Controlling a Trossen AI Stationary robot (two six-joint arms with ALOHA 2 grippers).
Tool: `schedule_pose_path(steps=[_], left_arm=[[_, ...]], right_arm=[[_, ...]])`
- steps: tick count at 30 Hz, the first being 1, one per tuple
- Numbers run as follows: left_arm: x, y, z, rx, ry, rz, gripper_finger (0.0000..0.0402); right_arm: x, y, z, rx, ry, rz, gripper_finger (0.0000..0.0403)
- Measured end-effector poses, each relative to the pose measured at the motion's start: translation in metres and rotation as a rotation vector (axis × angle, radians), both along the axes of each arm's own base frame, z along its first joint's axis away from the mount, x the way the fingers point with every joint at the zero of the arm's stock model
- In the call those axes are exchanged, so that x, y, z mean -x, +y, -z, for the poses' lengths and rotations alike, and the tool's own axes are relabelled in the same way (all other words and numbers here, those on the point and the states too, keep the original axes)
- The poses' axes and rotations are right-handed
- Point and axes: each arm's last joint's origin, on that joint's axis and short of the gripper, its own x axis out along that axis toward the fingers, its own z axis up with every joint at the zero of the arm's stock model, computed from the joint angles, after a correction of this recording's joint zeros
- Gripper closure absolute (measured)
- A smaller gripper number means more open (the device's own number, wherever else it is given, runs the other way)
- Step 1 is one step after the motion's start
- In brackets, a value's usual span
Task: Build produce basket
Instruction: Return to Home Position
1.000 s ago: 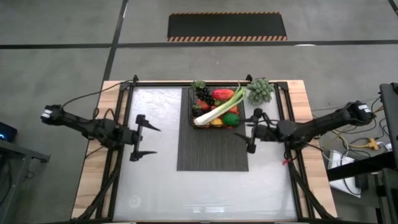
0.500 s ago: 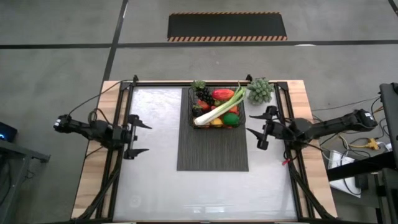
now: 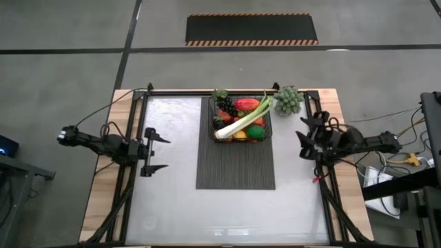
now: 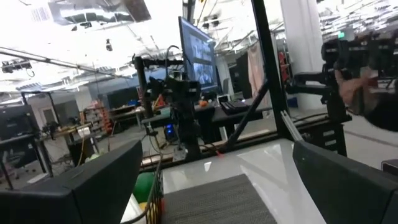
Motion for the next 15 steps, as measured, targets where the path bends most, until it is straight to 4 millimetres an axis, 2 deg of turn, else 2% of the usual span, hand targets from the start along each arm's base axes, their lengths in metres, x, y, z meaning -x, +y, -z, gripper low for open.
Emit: schedule_pose_path(steps=[7, 15], left_arm=[[-0.0026, -0.0008, 0.0027, -0.009, 0.031, 0.000, 0.0002], [-0.0053, -0.0016, 0.0058, -0.020, 0.064, 0.000, 0.0002]], right_arm=[[0.0028, -0.0005, -0.0009, -0.197, -0.067, -0.122, 0.0174], [-0.0001, -0.0001, 0.0011, -0.240, -0.049, -0.148, 0.0174]])
